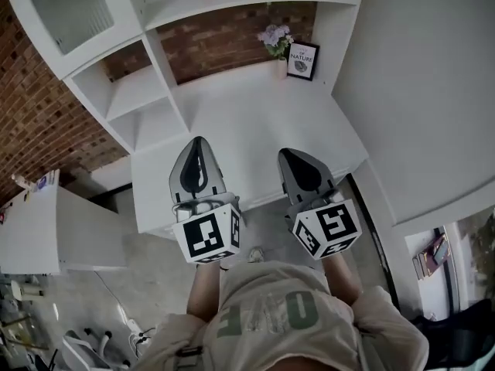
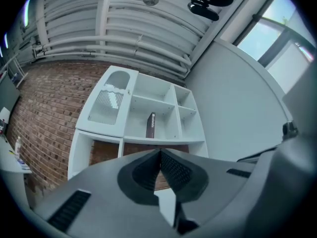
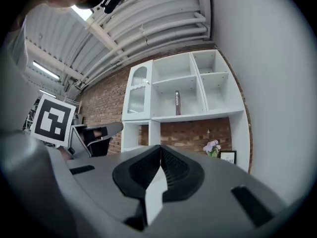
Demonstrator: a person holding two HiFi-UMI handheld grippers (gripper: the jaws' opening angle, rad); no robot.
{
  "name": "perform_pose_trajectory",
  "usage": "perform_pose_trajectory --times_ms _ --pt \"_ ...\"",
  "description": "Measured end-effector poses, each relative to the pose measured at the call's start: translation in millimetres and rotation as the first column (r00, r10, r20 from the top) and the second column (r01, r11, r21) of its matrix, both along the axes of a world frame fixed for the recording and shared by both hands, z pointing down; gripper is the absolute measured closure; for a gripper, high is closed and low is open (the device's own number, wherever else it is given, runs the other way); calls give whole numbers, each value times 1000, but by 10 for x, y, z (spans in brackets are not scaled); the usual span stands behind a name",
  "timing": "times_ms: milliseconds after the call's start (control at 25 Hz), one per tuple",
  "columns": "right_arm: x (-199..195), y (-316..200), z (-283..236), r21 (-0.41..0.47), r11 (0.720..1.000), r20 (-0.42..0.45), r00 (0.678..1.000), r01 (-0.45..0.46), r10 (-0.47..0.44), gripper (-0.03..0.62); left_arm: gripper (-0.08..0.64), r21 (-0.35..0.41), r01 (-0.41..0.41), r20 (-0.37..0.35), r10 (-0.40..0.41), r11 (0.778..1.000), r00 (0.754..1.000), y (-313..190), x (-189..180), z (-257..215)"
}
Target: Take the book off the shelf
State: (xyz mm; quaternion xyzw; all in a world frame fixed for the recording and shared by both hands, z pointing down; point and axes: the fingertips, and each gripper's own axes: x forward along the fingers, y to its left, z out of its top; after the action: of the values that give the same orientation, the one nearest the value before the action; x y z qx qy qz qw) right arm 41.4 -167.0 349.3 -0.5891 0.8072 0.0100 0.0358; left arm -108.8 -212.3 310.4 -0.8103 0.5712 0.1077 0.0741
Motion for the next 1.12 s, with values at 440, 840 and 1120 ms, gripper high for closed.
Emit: perform_pose_trajectory --times_ms 440,840,1120 --pt "79 -1001 217 -76 997 16 999 -27 28 577 548 -30 -71 -18 71 997 997 -1002 192 60" --pt "129 -1514 39 -25 997 7 997 71 -70 577 548 -75 19 -21 -21 997 1000 -1276 246 143" --pt "419 -1639 44 -25 997 5 997 77 -77 577 548 -74 43 -25 -45 996 999 -1391 496 111"
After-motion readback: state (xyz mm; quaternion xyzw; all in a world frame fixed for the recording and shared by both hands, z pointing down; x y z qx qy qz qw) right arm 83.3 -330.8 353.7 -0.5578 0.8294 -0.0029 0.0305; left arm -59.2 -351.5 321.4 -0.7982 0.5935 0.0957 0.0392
